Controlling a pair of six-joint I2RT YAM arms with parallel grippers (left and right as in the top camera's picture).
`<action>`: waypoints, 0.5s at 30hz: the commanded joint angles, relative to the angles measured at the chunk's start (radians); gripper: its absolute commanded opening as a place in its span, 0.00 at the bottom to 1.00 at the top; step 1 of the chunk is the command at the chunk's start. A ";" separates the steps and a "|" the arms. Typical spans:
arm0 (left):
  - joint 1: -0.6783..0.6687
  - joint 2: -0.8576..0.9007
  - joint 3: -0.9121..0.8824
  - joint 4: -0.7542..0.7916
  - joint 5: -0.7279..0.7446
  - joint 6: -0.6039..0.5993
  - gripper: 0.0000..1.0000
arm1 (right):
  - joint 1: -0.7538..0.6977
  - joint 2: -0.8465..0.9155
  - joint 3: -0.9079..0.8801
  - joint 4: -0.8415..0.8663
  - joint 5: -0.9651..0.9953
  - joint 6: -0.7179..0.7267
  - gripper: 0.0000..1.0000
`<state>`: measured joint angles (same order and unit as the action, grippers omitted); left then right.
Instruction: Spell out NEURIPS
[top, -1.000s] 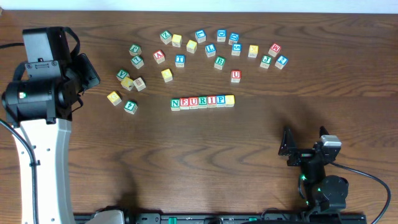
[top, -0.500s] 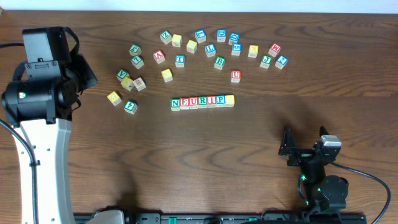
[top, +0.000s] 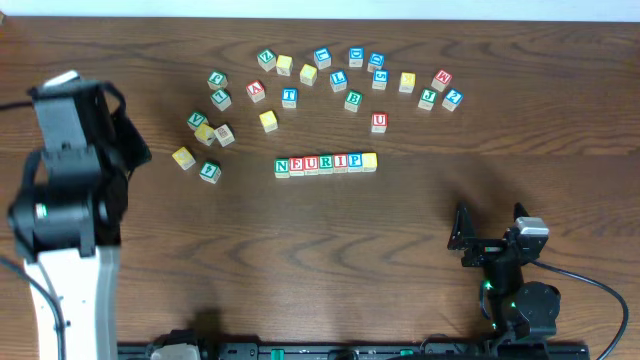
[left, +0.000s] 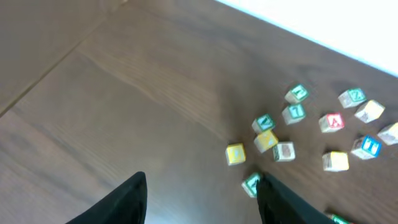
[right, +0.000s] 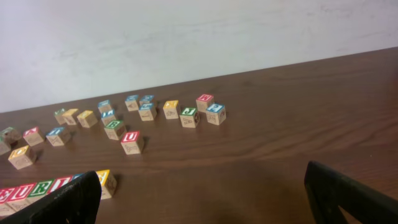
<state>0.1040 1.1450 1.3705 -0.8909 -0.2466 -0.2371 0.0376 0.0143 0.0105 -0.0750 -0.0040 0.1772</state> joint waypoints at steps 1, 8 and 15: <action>0.004 -0.119 -0.161 0.106 0.072 0.121 0.56 | -0.006 -0.009 -0.005 0.002 0.001 -0.010 0.99; 0.004 -0.375 -0.539 0.497 0.291 0.353 0.56 | -0.006 -0.009 -0.005 0.002 0.001 -0.010 0.99; 0.004 -0.605 -0.883 0.748 0.307 0.357 0.56 | -0.006 -0.009 -0.005 0.002 0.001 -0.010 0.99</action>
<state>0.1040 0.6098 0.5884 -0.1852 0.0250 0.0799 0.0376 0.0124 0.0097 -0.0734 -0.0040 0.1768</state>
